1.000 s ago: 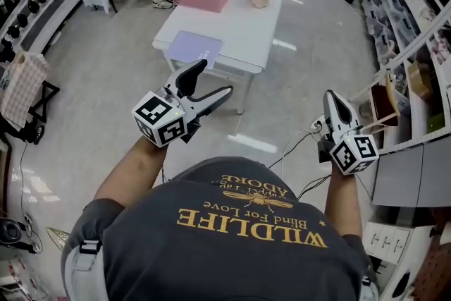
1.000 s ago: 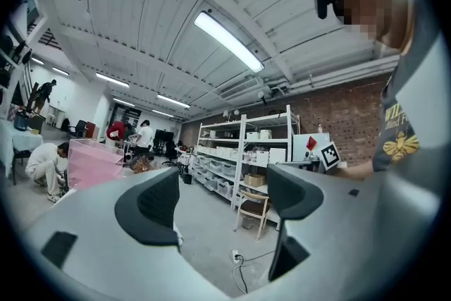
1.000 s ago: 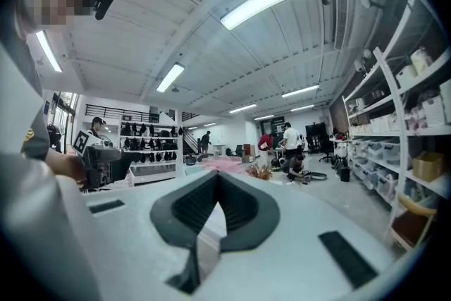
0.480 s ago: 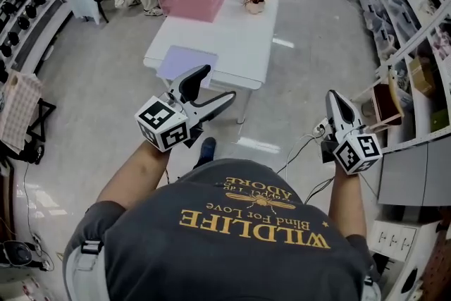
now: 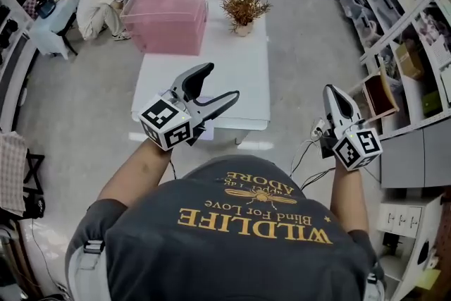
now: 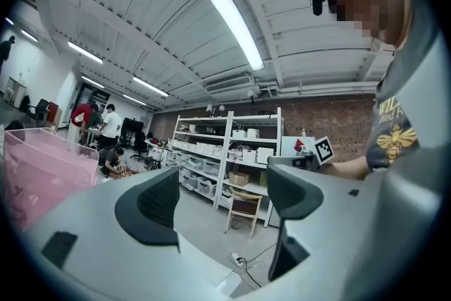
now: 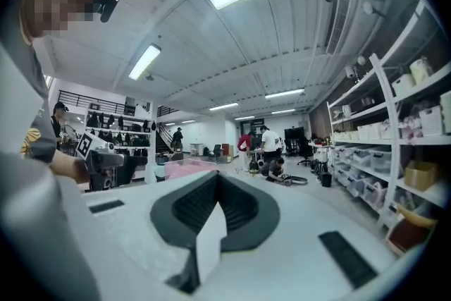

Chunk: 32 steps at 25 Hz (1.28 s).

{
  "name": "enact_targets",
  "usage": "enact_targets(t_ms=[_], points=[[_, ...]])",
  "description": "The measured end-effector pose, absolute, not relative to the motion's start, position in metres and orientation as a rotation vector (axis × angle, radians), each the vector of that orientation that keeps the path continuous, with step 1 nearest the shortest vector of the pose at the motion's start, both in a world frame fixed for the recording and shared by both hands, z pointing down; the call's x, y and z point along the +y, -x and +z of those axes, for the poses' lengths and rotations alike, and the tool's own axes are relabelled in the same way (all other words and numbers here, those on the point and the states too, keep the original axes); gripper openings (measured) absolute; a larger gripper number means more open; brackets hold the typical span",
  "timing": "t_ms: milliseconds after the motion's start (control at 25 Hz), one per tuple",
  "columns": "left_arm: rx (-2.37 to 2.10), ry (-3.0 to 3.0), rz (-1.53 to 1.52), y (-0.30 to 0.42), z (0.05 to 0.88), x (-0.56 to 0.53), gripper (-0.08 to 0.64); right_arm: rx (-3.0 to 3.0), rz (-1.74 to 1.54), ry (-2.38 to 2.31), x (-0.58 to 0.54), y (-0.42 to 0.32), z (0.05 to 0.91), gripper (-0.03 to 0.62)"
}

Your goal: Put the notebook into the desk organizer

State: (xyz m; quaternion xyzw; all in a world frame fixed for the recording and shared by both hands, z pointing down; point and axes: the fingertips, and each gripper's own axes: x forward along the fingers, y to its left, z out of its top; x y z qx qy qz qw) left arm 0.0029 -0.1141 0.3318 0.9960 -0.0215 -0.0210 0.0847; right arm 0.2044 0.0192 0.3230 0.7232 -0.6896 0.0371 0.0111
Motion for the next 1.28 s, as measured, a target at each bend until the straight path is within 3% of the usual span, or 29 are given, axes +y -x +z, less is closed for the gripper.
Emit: enact_targets(t_ms=[360,800,1040,1280], points=[[-0.089,-2.911,-0.053,-0.04,0.351,-0.189,0.391,-2.14,0.155,-2.213,-0.055,-0.247,0.33,0.0],[-0.389,-2.856,-0.051,-0.126,0.359,-0.171,0.39,-2.445,0.19,-1.941,-0.098,-0.354,0.356,0.0],[-0.535,-2.798,-0.043,-0.113,0.359,-0.182,0.39,-2.541,0.213,-1.844,-0.131,-0.359,0.36,0.0],[-0.62,-2.706,-0.069,-0.052,0.38,-0.21,0.387,-2.558,0.208,-1.771,-0.174,-0.318,0.355,0.0]])
